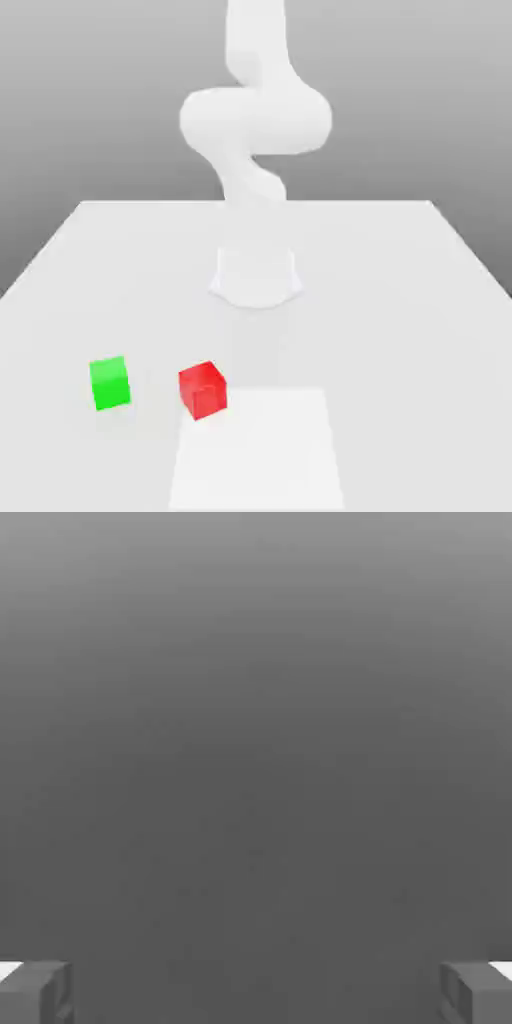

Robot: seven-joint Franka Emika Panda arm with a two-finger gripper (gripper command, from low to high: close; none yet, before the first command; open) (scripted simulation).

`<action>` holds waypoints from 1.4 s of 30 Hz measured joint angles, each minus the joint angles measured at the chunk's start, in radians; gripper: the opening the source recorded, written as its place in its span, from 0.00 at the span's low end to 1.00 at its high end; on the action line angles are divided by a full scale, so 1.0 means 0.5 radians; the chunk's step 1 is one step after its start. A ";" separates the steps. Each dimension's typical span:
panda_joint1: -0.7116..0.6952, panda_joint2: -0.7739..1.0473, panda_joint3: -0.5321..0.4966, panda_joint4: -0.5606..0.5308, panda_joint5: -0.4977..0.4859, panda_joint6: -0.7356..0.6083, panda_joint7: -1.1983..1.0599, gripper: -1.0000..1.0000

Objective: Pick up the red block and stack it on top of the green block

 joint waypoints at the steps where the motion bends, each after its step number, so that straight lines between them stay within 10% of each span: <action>1: 0.014 0.062 -0.040 -0.060 -0.005 0.048 -0.069 0.50; 17: 0.112 1.192 -0.512 -1.026 -0.129 0.885 -1.207 0.50; 27: -0.064 1.796 -0.209 -1.014 0.431 1.364 -1.709 0.50; 28: -0.121 1.846 -0.142 -1.009 0.468 1.407 -1.734 0.00; 42: -0.060 1.542 -0.312 -1.049 0.086 1.154 -1.464 0.00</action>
